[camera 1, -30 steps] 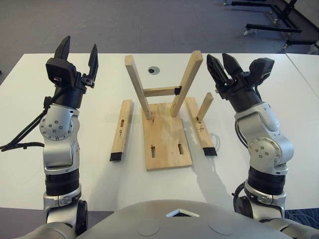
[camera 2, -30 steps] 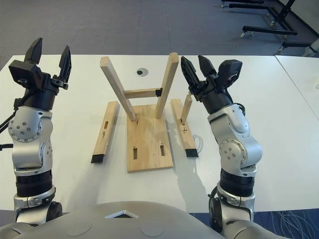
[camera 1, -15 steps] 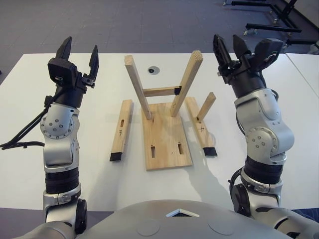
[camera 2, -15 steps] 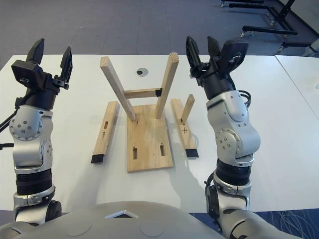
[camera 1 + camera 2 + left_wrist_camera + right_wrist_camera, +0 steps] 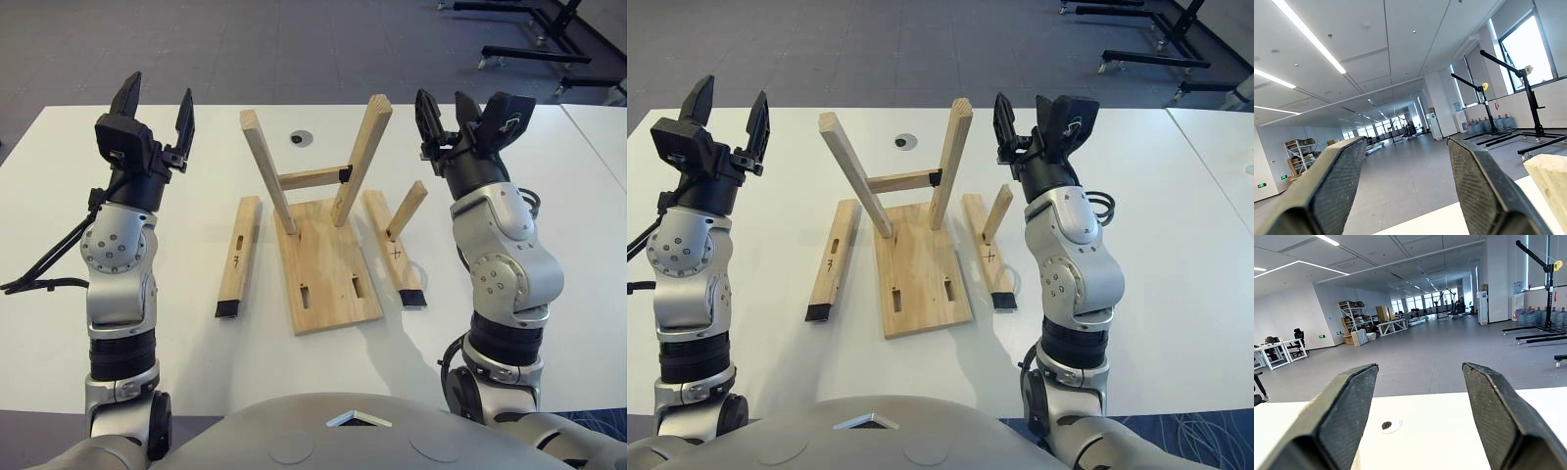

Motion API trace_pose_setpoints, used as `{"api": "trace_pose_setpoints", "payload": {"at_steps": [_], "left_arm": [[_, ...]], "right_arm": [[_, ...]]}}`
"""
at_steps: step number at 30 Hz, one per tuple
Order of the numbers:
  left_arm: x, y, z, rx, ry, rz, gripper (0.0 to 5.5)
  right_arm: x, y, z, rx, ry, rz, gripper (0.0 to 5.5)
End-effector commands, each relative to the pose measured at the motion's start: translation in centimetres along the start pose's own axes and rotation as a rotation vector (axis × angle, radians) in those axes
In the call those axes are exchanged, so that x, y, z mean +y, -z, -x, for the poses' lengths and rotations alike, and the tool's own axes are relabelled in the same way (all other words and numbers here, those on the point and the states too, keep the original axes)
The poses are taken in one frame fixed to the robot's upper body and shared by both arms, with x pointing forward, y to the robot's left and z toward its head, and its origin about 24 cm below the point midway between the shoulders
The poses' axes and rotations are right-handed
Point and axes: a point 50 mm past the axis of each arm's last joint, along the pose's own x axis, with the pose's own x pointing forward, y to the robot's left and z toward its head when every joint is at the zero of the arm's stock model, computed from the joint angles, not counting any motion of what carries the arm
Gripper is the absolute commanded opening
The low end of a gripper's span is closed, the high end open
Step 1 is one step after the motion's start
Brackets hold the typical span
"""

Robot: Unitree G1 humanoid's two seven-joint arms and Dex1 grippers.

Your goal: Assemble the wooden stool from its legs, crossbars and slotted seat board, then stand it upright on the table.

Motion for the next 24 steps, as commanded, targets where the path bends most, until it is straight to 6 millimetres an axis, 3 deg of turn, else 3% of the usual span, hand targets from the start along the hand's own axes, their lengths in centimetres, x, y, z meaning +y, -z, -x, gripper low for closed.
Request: {"api": "trace_pose_setpoints", "payload": {"at_steps": [1,12,14,15,18,19,21,24], "left_arm": [[-0.2,0.0,-0.1,-0.005,0.002,-0.009,2.97],[-0.4,0.1,0.2,-0.003,-0.009,-0.008,2.97],[-0.4,0.1,0.3,-0.002,-0.008,-0.007,2.97],[-0.5,0.1,0.3,-0.001,-0.003,-0.005,2.97],[-0.8,0.2,0.0,0.004,0.024,0.007,2.97],[-0.9,0.2,-0.1,0.003,0.035,0.010,2.97],[-0.8,0.1,-0.4,-0.002,0.044,0.007,2.97],[-0.8,0.2,-0.2,0.002,0.033,0.006,2.97]], "right_arm": [[0.4,-0.1,-0.5,0.026,-0.015,0.025,3.17],[0.3,-2.6,-2.0,-0.065,-0.026,0.028,3.17],[0.1,-2.0,-1.6,-0.047,-0.019,0.026,3.17],[-0.3,-0.1,-1.2,0.033,-0.010,0.037,3.17],[-2.6,12.7,2.7,0.600,-0.016,0.120,3.17],[-3.4,15.1,3.9,0.716,0.003,0.138,3.17],[-3.9,15.5,3.8,0.735,0.023,0.107,3.17],[-3.0,13.0,2.1,0.606,-0.001,0.015,3.17]]}}
